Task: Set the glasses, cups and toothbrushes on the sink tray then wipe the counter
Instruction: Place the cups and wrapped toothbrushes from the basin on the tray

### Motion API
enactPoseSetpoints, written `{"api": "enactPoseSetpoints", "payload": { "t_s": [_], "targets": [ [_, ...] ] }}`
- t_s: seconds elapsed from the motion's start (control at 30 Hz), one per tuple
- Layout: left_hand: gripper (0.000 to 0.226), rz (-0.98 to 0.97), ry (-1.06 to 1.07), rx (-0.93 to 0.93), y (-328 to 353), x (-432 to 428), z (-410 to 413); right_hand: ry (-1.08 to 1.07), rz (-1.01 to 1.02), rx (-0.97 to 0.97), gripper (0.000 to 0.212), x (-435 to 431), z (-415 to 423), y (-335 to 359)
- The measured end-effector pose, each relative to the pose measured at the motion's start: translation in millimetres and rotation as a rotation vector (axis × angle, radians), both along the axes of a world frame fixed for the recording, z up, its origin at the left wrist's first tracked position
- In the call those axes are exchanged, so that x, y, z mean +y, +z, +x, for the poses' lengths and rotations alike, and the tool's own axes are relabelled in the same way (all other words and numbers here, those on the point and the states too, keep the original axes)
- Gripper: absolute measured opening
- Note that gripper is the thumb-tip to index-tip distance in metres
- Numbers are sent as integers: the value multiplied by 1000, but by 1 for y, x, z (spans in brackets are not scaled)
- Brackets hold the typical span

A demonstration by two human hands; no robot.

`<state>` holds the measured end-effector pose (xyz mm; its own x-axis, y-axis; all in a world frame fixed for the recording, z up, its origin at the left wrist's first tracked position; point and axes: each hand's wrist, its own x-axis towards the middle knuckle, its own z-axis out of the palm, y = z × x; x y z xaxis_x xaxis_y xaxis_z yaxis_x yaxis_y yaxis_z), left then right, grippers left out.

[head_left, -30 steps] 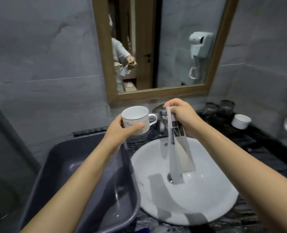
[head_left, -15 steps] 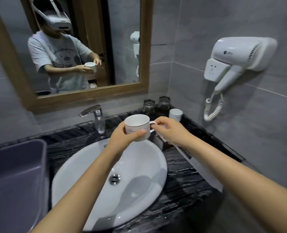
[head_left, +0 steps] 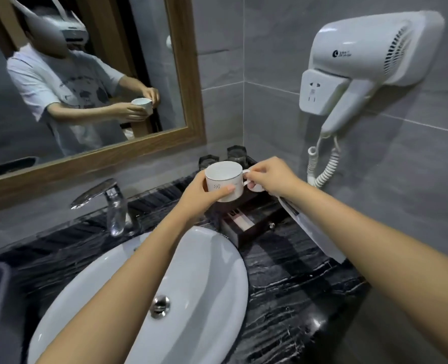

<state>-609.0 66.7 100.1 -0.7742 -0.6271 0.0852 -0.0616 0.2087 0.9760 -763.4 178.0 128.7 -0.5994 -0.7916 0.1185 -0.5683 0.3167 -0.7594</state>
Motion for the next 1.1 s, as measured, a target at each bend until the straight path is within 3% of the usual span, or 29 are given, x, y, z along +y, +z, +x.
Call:
{"api": "enactPoseSetpoints", "payload": {
  "t_s": [0.23, 0.37, 0.7, 0.87, 0.93, 1.03, 1.1],
  "targets": [
    [72, -25, 93, -42, -27, -43, -50, -127, 93, 26, 29, -52, -34, -27],
    [72, 30, 152, -43, -56, -58, -72, -99, 117, -95, 26, -74, -54, -51],
    [73, 56, 207, -147, -112, -81, -113, -10, 181, -196, 18, -105, -87, -112],
    [72, 21, 201, -224, -124, -87, -118, -6, 216, -227, 24, -115, -95, -132],
    [73, 12, 197, -243, -126, -88, -118, 17, 208, -240, 16, -113, -96, -134],
    [75, -8, 202, -258, -129, -90, -117, 26, 213, -251, 45, -112, -97, -135],
    [76, -29, 206, -270, -130, -90, -118, 44, 196, -251, 48, -112, -98, -136]
  ]
}}
